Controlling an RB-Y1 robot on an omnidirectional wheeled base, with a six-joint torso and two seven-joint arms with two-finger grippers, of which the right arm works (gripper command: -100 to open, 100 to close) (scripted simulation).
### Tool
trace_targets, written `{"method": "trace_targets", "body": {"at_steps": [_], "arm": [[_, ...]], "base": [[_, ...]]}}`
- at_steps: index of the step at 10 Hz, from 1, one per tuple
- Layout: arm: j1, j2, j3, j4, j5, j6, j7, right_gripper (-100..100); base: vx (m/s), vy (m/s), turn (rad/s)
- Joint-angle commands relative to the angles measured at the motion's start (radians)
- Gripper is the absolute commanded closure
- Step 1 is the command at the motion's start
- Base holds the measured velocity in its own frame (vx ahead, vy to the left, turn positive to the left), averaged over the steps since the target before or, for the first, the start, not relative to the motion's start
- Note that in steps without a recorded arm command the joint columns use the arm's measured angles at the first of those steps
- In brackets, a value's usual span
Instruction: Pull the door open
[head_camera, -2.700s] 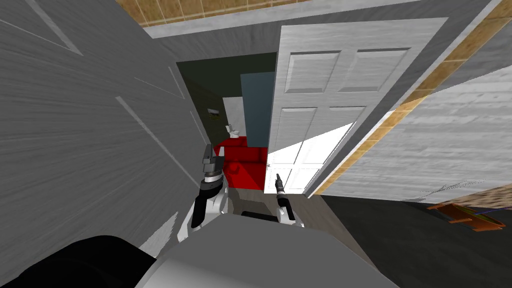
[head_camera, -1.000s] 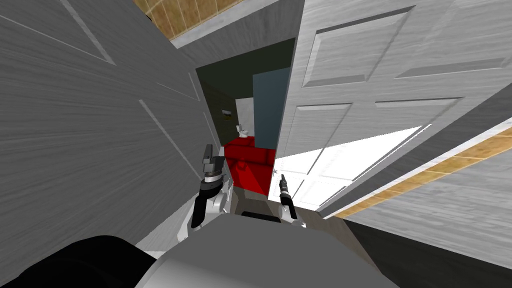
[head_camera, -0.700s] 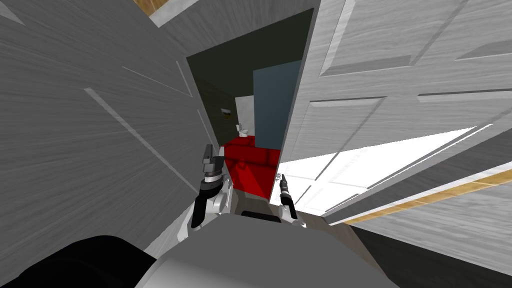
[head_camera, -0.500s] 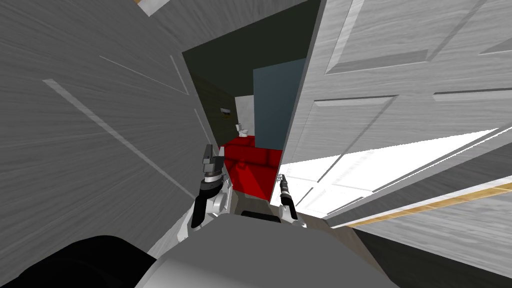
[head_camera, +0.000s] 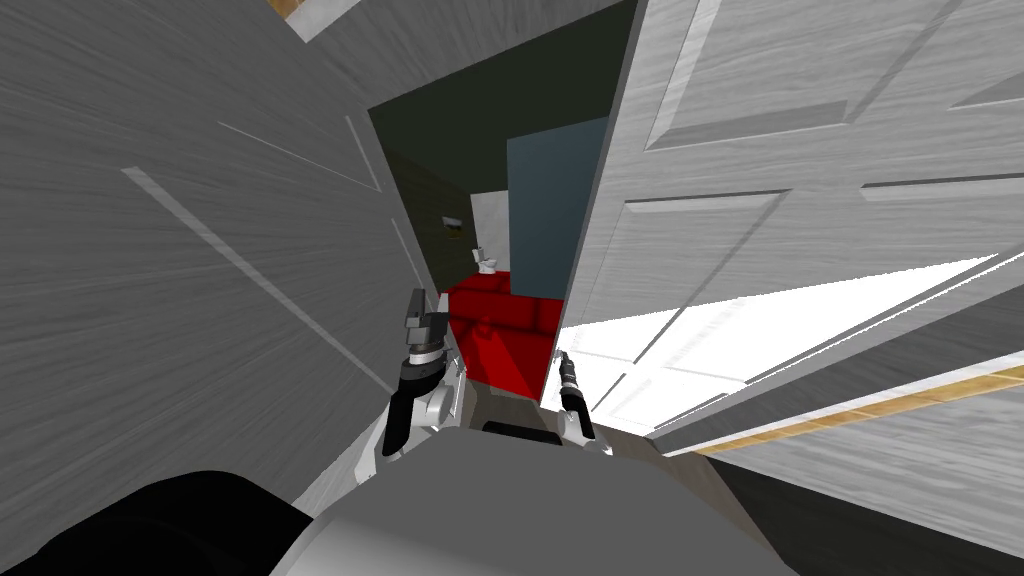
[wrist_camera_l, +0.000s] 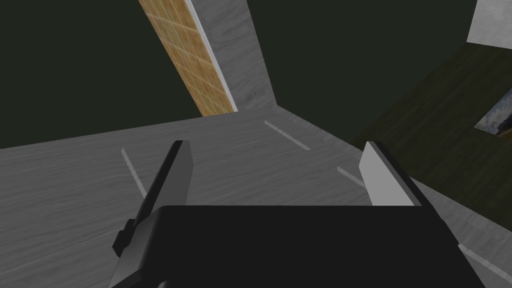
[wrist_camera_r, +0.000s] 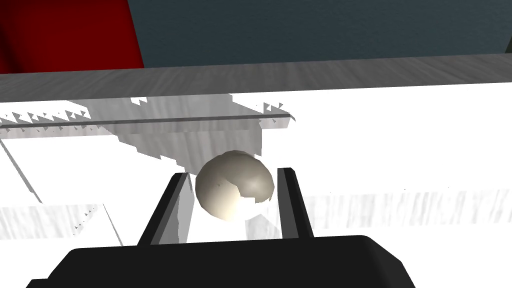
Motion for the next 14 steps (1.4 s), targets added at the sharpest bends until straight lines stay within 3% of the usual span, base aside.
{"method": "trace_targets", "body": {"at_steps": [1,5,6,7,8,9,14], "arm": [[0.0,-0.001,-0.002,-0.001,-0.001,-0.002,-0.001,100],[0.005,-0.061,0.0,0.013,-0.022,0.027,-0.001,100],[0.005,-0.061,0.0,0.013,-0.022,0.027,-0.001,100],[0.006,-0.079,0.0,0.017,-0.029,0.035,-0.003,100],[0.006,-0.079,0.0,0.017,-0.029,0.035,-0.003,100],[0.012,-0.076,0.005,-0.002,-0.027,0.044,-0.001,-100],[0.013,-0.09,0.016,-0.002,-0.031,0.044,-0.013,-100]], "base": [[0.0,0.0,0.0],[-0.157,-0.03,0.044],[-0.136,-0.005,-0.009],[-0.135,-0.023,-0.035],[-0.104,-0.049,-0.038],[-0.151,-0.069,0.038],[-0.179,-0.017,0.038]]}}
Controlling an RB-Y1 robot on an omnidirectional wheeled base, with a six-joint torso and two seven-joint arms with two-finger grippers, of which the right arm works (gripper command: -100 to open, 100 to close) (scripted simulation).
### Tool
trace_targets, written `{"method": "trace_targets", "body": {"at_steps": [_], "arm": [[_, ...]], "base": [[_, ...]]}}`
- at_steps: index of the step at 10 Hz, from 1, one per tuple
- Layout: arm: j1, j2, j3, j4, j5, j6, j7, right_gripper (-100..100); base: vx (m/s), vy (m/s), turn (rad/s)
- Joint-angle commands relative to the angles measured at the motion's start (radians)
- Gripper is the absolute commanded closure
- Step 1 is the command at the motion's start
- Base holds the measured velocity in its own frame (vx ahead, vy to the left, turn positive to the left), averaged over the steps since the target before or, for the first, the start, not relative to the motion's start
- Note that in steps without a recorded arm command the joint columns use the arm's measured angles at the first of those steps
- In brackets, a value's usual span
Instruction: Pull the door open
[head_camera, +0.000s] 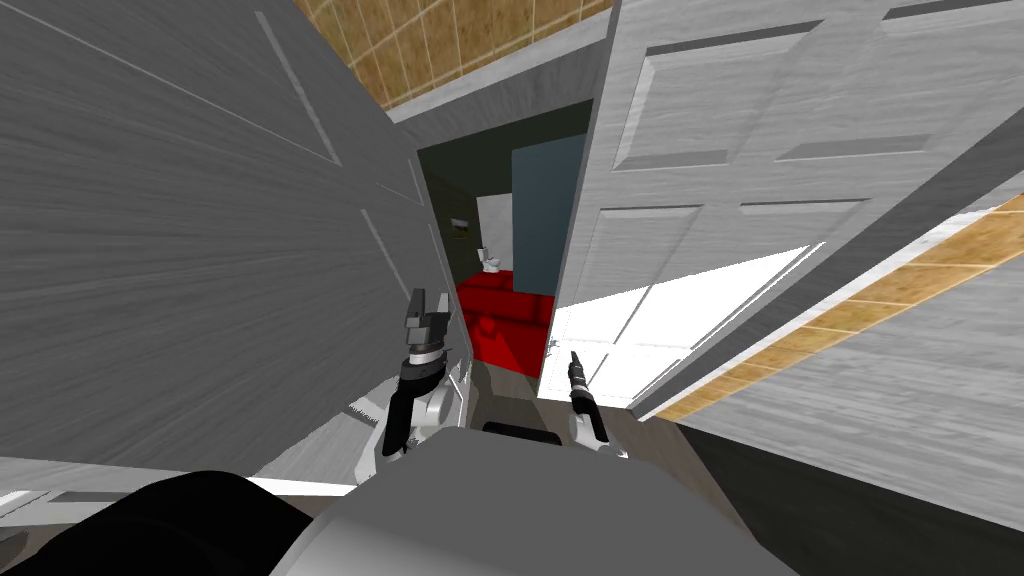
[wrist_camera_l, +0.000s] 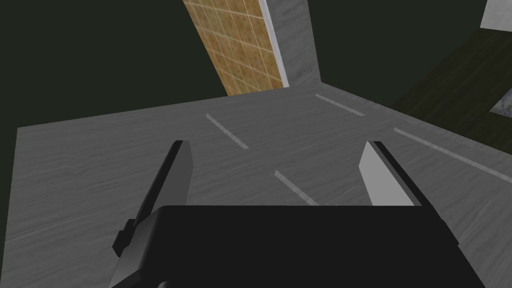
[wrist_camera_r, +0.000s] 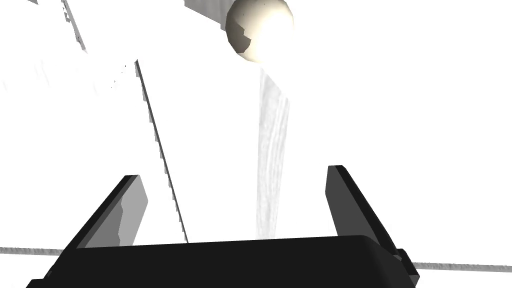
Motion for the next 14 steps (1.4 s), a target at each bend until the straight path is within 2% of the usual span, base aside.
{"method": "trace_targets", "body": {"at_steps": [1,3,4,5,6,8,10,13,14], "arm": [[0.0,-0.008,0.007,-0.001,-0.002,-0.001,-0.008,-100],[0.001,-0.019,0.035,-0.007,0.0,-0.011,-0.039,-100],[0.0,-0.009,0.05,-0.011,0.01,-0.019,-0.055,-100],[-0.008,-0.016,0.04,0.005,0.005,-0.017,-0.047,-100],[-0.033,-0.027,0.015,0.034,-0.008,-0.022,-0.024,-100],[-0.06,0.004,-0.011,0.049,-0.023,-0.027,0.005,-100],[-0.069,0.021,-0.021,0.054,-0.026,-0.029,0.017,-100],[-0.076,0.04,-0.031,0.059,-0.026,-0.03,0.029,-100],[-0.073,0.037,-0.029,0.059,-0.026,-0.032,0.027,-100]], "base": [[-0.169,-0.005,0.028],[-0.154,-0.037,0.058],[-0.097,-0.058,0.104],[-0.035,-0.026,0.023],[0.008,0.007,-0.129],[0.09,0.029,0.087],[0.198,0.02,0.142],[0.191,-0.019,0.108],[0.079,-0.003,0.006]]}}
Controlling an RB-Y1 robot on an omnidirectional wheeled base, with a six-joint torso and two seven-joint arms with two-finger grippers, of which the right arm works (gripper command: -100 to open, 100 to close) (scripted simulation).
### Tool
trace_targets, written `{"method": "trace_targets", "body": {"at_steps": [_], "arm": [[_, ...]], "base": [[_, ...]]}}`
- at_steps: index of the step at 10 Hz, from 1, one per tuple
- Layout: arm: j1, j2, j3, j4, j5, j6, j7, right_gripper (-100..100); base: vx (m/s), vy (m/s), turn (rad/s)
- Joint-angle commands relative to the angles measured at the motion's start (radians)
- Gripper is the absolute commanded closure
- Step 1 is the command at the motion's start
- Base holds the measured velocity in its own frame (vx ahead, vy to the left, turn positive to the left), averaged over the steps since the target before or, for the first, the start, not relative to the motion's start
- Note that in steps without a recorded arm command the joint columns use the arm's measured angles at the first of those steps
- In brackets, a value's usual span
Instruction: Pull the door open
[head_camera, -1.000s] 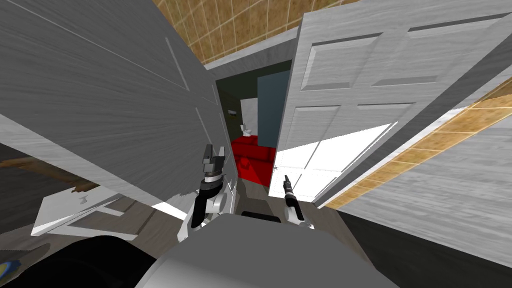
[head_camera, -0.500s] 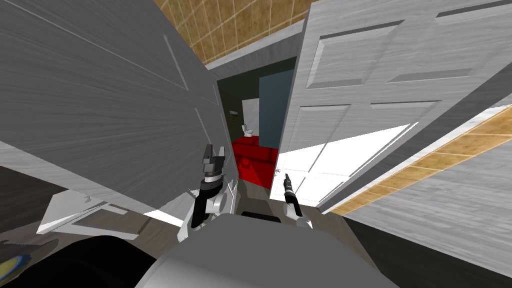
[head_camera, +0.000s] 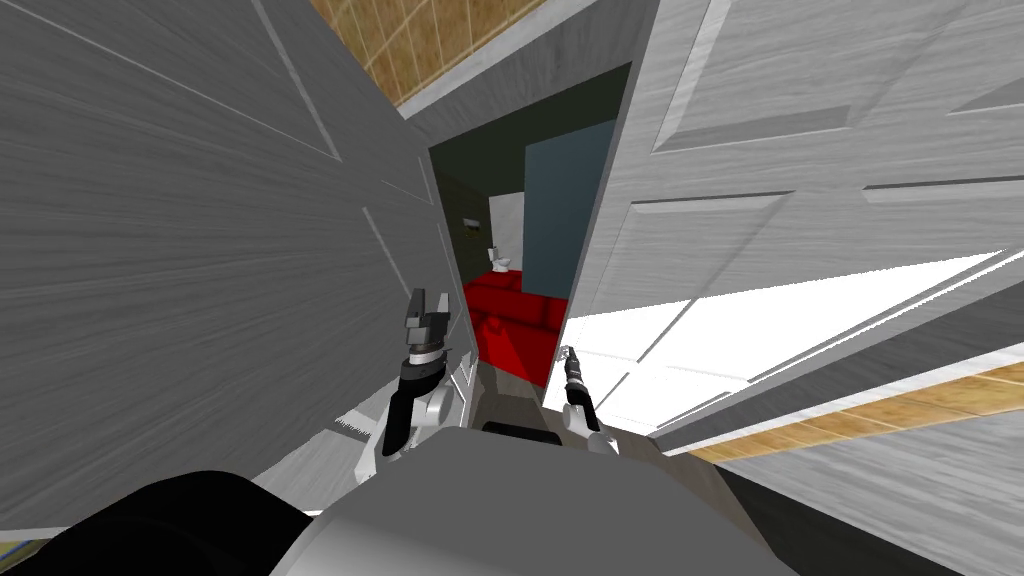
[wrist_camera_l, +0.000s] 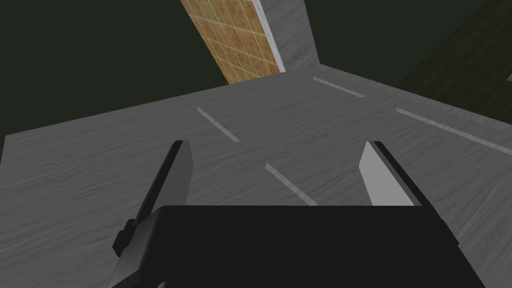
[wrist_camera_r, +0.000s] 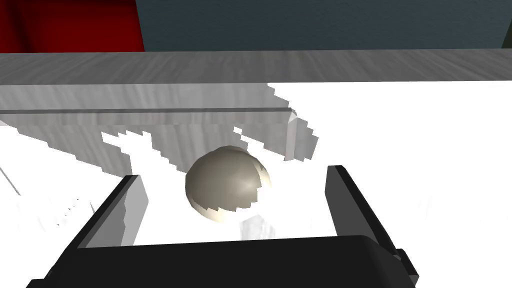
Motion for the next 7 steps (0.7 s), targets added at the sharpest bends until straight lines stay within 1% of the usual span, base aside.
{"method": "trace_targets", "body": {"at_steps": [1,6,7], "arm": [[0.0,-0.001,0.0,0.0,0.0,0.001,-0.001,100],[0.0,-0.001,0.0,0.0,0.0,0.001,-0.001,100],[0.005,-0.018,0.002,0.003,0.013,-0.003,-0.027,100]], "base": [[-0.016,0.0,-0.004],[-0.013,0.0,0.0],[-0.127,0.001,-0.025]]}}
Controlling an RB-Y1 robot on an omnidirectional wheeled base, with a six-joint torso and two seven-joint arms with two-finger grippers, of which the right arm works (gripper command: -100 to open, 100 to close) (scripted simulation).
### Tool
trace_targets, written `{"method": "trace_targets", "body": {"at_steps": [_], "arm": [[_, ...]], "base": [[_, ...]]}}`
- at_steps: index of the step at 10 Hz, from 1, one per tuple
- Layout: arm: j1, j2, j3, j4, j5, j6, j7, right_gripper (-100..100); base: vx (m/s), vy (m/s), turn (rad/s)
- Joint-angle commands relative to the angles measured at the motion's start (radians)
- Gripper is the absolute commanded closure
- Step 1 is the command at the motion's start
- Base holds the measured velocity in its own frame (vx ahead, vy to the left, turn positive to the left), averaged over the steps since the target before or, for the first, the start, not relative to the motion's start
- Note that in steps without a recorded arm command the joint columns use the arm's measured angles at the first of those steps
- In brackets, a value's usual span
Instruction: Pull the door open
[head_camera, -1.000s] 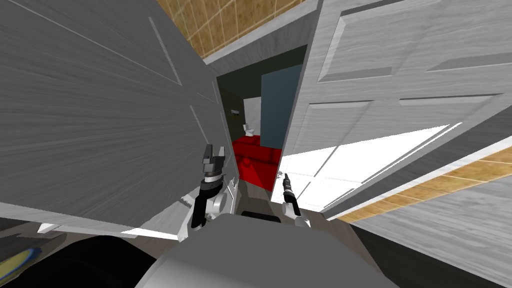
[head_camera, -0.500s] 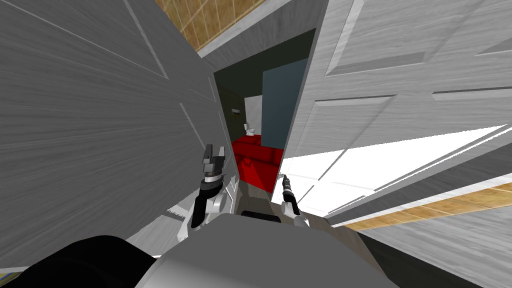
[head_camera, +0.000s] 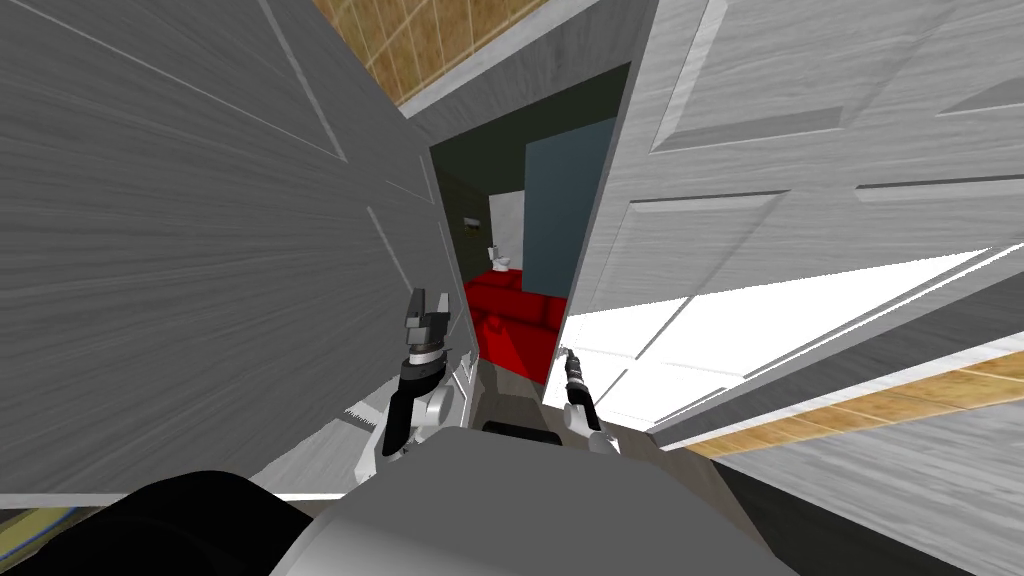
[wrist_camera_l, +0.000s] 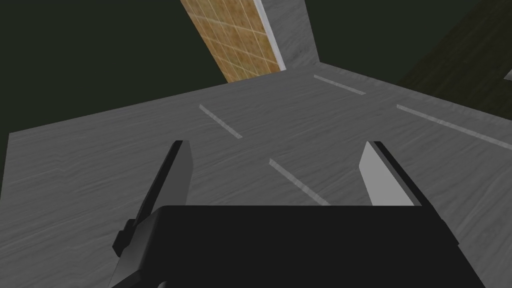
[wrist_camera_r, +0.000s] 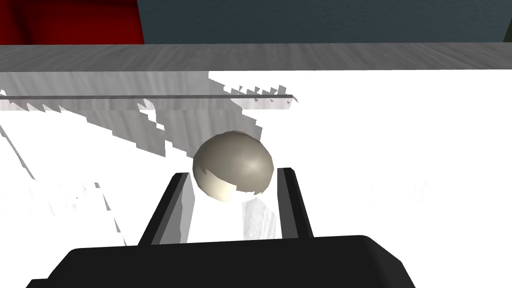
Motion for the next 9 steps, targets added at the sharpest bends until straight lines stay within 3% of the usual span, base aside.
{"method": "trace_targets", "body": {"at_steps": [1,6,9], "arm": [[0.012,-0.014,0.0,-0.001,0.009,-0.002,-0.022,100],[0.028,-0.07,0.007,0.006,0.054,-0.02,-0.117,100],[0.035,-0.095,0.011,0.009,0.074,-0.028,-0.161,100]], "base": [[-0.208,-0.006,-0.004],[-0.174,-0.007,0.04],[-0.083,-0.013,0.076]]}}
